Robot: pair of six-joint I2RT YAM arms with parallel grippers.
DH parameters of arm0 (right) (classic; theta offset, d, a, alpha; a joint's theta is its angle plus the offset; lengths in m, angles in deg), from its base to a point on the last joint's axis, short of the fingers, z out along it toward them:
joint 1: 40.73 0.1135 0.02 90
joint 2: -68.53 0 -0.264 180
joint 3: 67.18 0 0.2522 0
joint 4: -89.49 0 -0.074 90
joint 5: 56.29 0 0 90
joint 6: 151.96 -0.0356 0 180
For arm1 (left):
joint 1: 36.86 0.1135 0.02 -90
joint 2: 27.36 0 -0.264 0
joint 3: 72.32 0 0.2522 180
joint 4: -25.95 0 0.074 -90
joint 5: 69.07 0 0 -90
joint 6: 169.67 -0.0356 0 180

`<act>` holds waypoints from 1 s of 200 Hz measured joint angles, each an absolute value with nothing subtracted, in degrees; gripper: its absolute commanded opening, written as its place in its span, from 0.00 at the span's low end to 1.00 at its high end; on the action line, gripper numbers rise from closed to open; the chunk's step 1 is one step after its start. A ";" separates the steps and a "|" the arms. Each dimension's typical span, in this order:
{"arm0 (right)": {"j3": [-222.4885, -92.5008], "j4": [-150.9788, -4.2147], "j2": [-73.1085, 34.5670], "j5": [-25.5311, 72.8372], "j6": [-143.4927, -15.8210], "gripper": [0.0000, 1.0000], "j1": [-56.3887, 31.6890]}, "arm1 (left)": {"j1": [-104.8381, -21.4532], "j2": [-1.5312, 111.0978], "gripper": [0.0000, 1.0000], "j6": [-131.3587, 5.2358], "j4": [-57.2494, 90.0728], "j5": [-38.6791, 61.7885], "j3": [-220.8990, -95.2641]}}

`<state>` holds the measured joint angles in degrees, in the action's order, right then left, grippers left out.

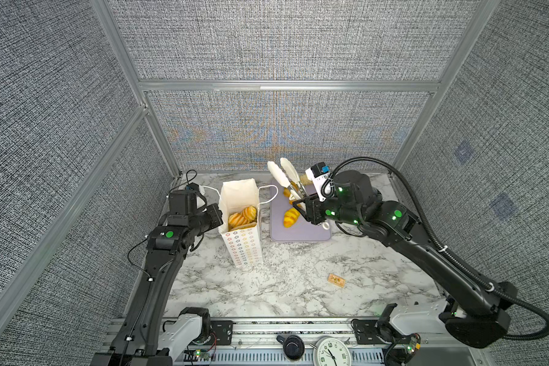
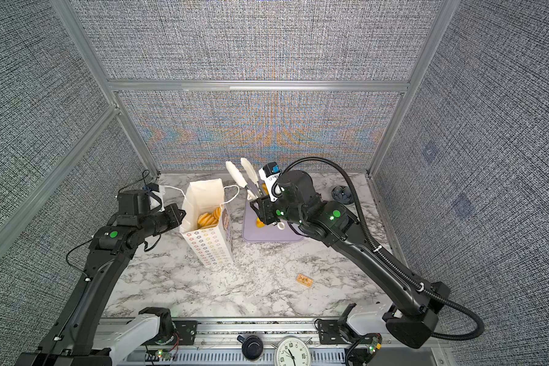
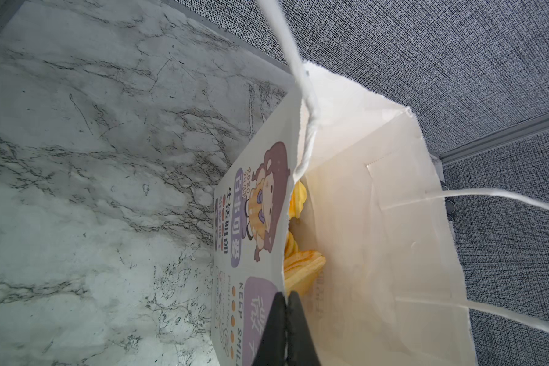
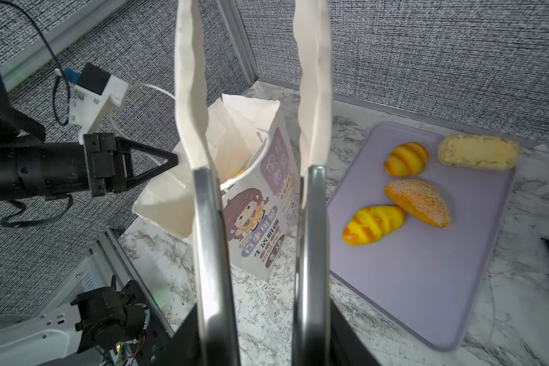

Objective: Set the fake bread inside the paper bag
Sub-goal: 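Withdraw the open tongs from the bag back over the tray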

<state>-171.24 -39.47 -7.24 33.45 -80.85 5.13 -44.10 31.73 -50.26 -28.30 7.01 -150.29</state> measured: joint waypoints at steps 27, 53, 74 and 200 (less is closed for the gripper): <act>-168.91 -40.17 -5.82 34.33 -82.64 0.46 2.95 | -44.10 31.67 0.02 -50.26 -28.36 7.01 -150.29; -166.96 -40.65 -5.25 34.33 -84.59 0.46 0.48 | -44.10 31.67 0.02 -50.26 -28.36 7.01 -150.29; -165.15 -41.02 -4.83 32.67 -86.34 0.46 -1.95 | -44.10 31.67 0.02 -50.08 -28.34 7.01 -150.29; -152.08 -46.00 -5.60 19.31 -95.37 0.45 -12.42 | -44.10 31.16 0.02 -50.08 -27.93 7.43 -149.52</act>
<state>-152.08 -46.00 -5.60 19.31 -95.37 -12.42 -44.10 31.16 -50.08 -27.93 7.43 -149.52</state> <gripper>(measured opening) 0.449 0.049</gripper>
